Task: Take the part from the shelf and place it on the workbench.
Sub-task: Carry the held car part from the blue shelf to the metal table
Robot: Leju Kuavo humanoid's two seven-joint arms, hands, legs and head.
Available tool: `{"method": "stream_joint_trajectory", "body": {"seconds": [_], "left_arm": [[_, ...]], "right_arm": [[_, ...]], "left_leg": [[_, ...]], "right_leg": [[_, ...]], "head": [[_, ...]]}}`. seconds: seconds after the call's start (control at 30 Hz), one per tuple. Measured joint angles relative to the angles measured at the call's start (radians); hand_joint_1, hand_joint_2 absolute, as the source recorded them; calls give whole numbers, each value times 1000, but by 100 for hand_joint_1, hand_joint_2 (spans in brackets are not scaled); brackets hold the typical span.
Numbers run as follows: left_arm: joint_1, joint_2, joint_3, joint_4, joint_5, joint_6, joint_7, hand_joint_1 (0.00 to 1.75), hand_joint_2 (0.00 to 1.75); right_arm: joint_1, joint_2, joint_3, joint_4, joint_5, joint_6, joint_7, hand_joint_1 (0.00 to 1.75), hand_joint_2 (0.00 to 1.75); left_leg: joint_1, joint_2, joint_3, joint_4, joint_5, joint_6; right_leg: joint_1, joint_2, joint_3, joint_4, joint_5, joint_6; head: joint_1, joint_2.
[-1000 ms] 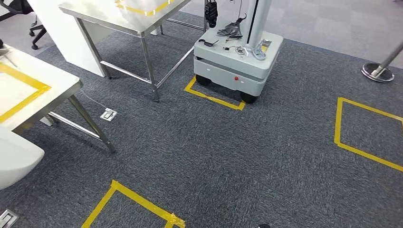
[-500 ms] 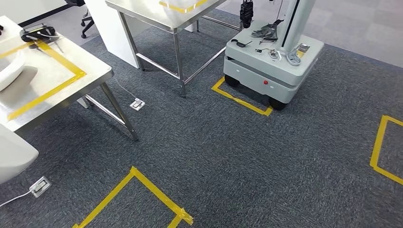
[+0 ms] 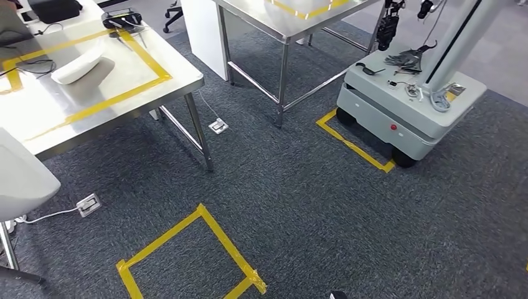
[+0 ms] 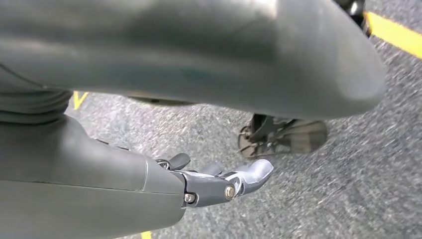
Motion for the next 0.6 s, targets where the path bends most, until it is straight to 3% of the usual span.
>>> {"method": "stream_joint_trajectory", "body": {"seconds": [0.03, 0.1, 0.17, 0.23, 0.27, 0.3, 0.37, 0.4, 0.47, 0.5, 0.53, 0.6], "left_arm": [[-7, -6, -8, 4, -11, 6, -6, 175, 175], [-19, -20, -23, 6, -38, 20, -18, 175, 175], [-26, -32, -35, 6, -55, 28, -24, 175, 175], [-27, -38, -41, 6, -63, 30, -25, 175, 175], [-25, -41, -41, 5, -66, 31, -27, 175, 175], [-23, -44, -42, 5, -71, 30, -29, 175, 175], [-18, -55, -42, 4, -81, 26, -36, 175, 175], [-13, -63, -42, 3, -86, 22, -41, 175, 175], [0, -79, -43, 3, -93, 16, -51, 175, 175], [6, -85, -43, 3, -97, 15, -53, 175, 175], [9, -89, -43, 2, -99, 15, -54, 175, 175], [10, -95, -43, -2, -103, 15, -56, 175, 175]], "right_arm": [[0, -2, -2, 0, 4, -4, 14, 0, 0], [0, -7, -3, 0, 16, -9, 41, 0, 0], [0, -10, -3, 0, 21, -13, 53, 0, 0], [-1, -11, -3, 0, 19, -15, 57, 0, 0], [-1, -12, -4, 0, 16, -16, 57, 0, 0], [-1, -13, -6, 0, 12, -17, 56, 0, 0], [1, -14, -10, 0, 5, -18, 54, 0, 0], [3, -14, -12, 0, 3, -19, 52, 0, 0], [9, -14, -13, 0, 4, -18, 46, 0, 0], [10, -14, -13, 0, 5, -18, 43, 0, 0], [11, -14, -13, 0, 6, -17, 41, 0, 0], [10, -13, -14, 0, 9, -17, 37, 0, 0]], "left_leg": [[2, -15, -1, 1, 1, -3], [4, -42, -4, 4, 3, -12], [4, -65, -11, 3, 6, -27], [6, -86, -18, -3, 13, -43], [6, -78, -22, -1, 11, -48], [3, -54, -32, 15, -2, -52], [-2, 19, -75, 109, -62, -54], [-3, 44, -103, 177, -99, -56], [-3, 59, -135, 267, -135, -56], [-3, 63, -123, 259, -125, -55], [-4, 70, -92, 211, -99, -52], [-10, 116, -11, 73, -50, -40]], "right_leg": [[-1, 7, 23, -56, 38, -1], [-5, 49, 85, -199, 105, -4], [-6, 72, 111, -265, 125, -7], [-5, 48, 110, -270, 129, -18], [-5, 35, 111, -274, 132, -27], [-6, 21, 112, -279, 136, -35], [-4, -5, 111, -285, 139, -46], [-1, -20, 110, -284, 139, -49], [4, -51, 108, -282, 137, -52], [6, -67, 108, -281, 136, -52], [7, -82, 108, -279, 134, -51], [11, -109, 111, -273, 128, -47]], "head": [[0, 0], [0, 0], [0, 0], [0, 0], [-1, 0], [-2, 0], [-6, 0], [-7, 0], [-7, 0], [-7, 0], [-7, 0], [-6, 0]]}}
